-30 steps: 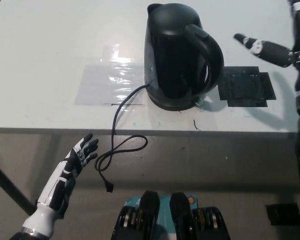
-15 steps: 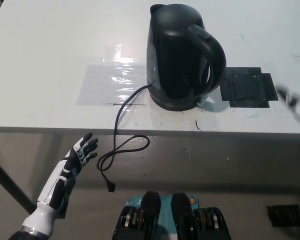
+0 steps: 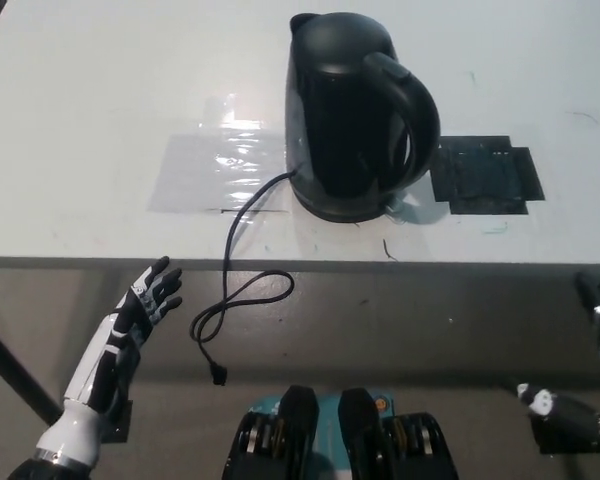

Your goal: A kettle and its base are kept separately on the desk infront of the robot and the robot uses its right hand to lift the kettle by its handle and places it on its base to align it correctly.

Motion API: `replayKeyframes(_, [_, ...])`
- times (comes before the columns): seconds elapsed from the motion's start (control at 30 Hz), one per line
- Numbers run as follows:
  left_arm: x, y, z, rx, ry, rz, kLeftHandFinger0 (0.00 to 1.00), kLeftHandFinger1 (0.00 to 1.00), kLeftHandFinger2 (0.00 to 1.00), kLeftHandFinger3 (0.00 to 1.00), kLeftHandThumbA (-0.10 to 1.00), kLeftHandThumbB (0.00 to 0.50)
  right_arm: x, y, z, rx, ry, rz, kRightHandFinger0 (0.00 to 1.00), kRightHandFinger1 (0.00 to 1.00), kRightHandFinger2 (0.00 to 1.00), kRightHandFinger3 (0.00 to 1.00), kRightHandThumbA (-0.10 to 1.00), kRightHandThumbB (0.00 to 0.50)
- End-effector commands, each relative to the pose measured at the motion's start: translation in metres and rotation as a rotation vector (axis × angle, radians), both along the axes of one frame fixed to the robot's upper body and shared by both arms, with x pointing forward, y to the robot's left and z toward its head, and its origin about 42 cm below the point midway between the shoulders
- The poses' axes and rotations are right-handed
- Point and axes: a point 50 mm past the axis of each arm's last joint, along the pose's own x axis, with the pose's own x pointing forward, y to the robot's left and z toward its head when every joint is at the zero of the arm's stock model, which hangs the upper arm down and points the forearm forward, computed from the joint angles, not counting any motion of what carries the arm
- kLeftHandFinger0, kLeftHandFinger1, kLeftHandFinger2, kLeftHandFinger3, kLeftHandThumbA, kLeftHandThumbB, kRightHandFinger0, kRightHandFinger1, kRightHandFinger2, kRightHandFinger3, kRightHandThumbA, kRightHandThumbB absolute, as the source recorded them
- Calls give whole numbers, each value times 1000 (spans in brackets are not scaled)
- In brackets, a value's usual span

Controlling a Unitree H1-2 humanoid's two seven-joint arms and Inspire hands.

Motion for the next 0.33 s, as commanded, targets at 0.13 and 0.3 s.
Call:
replayKeyframes(0.13, [2,5,8,-40,-37,13,1000,1000,1000,1000,1000,60,17,8,-8,58,-5,83,1000,1000,1000,1000,1000,446])
replayKeyframes(0.3, [-2,4,6,-43,-27,16,1000,1000,1000,1000,1000,64,17,6,-13,55,5,92,1000,1000,1000,1000,1000,431])
